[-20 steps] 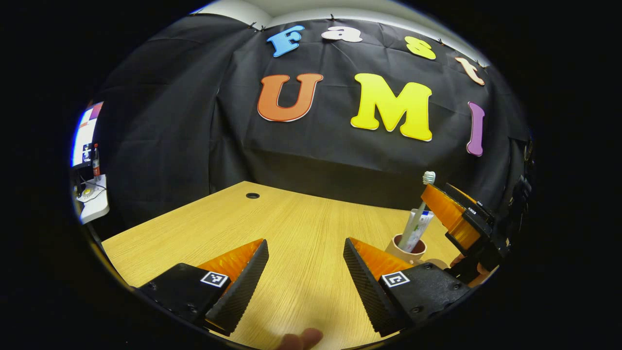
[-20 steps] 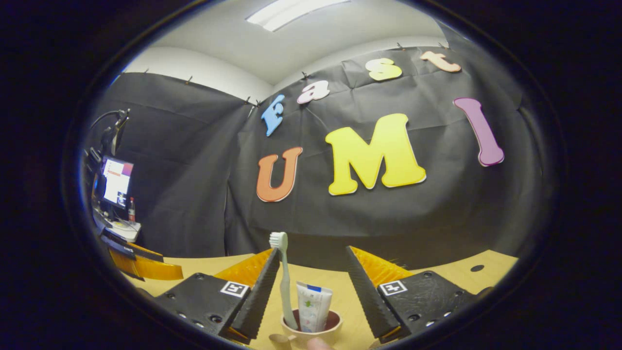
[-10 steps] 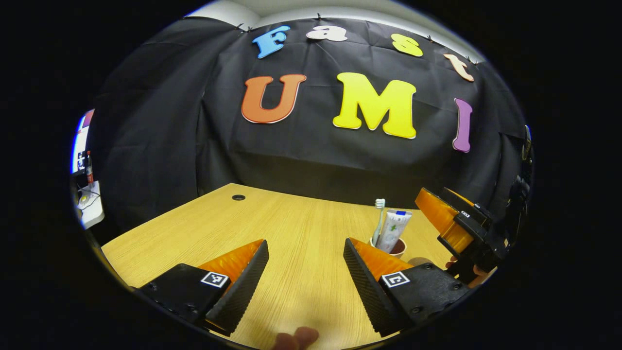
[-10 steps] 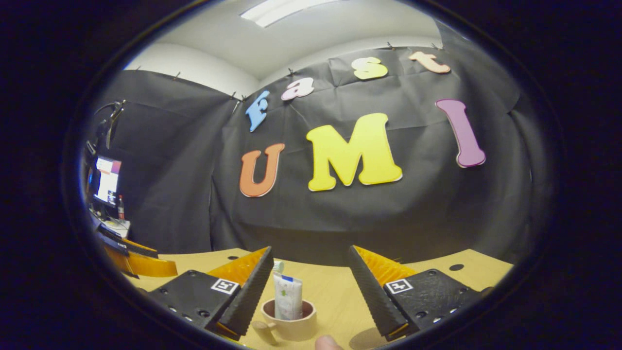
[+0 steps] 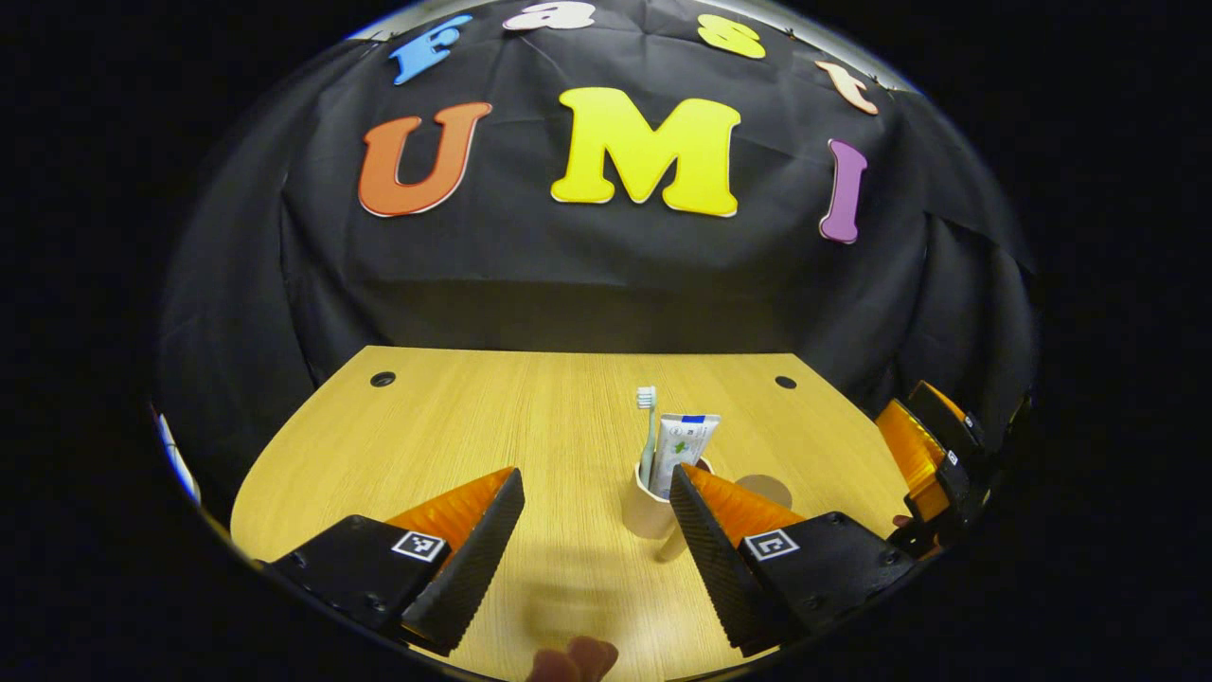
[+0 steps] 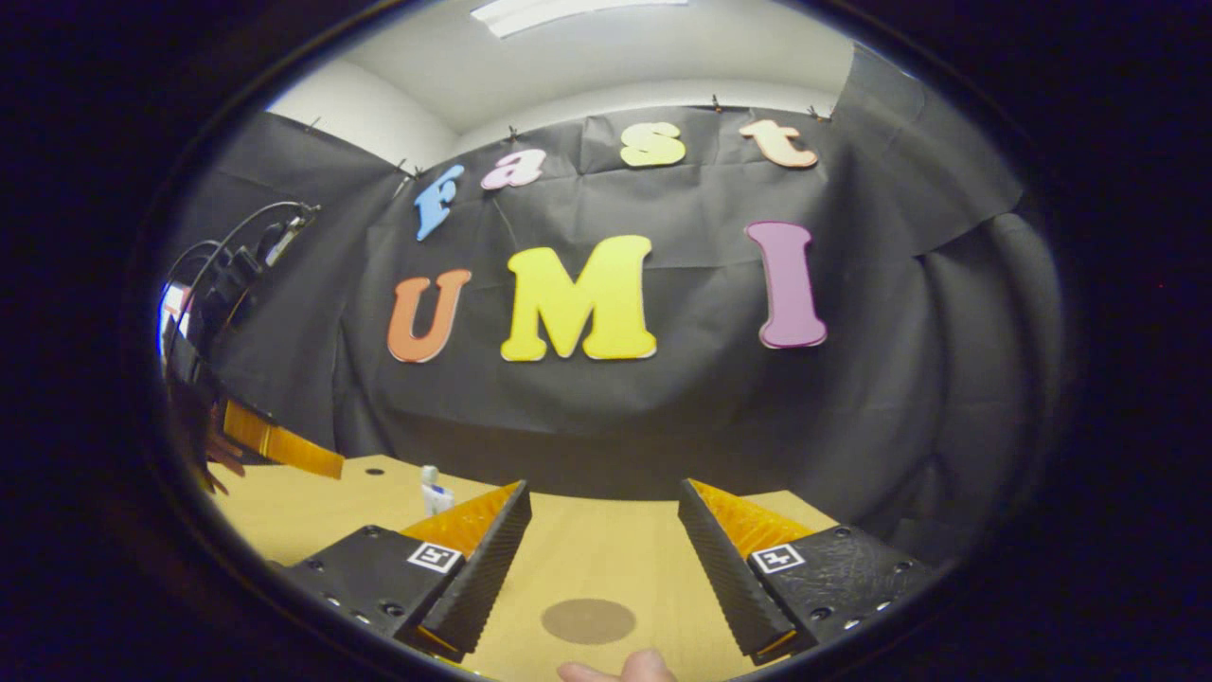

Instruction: Put the toothbrush and toothpaste on the desktop into the cup, then pick up the cup and place it on the coaster on the desktop.

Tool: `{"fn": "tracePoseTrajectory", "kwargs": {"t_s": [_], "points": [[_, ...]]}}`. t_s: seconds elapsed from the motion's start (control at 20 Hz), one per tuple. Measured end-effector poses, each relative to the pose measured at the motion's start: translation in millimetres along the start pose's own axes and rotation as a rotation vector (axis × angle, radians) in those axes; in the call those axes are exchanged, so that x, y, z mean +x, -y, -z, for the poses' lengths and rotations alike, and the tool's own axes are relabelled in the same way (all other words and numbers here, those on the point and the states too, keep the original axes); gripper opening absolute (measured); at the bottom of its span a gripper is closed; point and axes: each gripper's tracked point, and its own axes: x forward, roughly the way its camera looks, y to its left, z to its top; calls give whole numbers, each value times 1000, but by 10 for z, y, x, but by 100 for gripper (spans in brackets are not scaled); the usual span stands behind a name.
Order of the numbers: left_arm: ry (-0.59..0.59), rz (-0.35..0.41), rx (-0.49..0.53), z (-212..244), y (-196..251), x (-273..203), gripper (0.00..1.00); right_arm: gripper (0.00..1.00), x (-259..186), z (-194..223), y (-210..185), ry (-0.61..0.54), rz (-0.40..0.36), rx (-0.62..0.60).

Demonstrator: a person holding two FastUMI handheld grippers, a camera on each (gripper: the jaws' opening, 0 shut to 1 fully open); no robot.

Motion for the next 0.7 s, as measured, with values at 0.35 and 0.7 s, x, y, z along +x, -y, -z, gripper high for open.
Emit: {"fn": "tracePoseTrajectory", "kwargs": {"t_s": [0.35,0.7], "points": [[-389,104,-29,272,512,430,98,92,-794,42,809,-19,136,48],[-718,87,-105,924,808,745,99,93,-1157,120,1158,-37,204,84]]}}
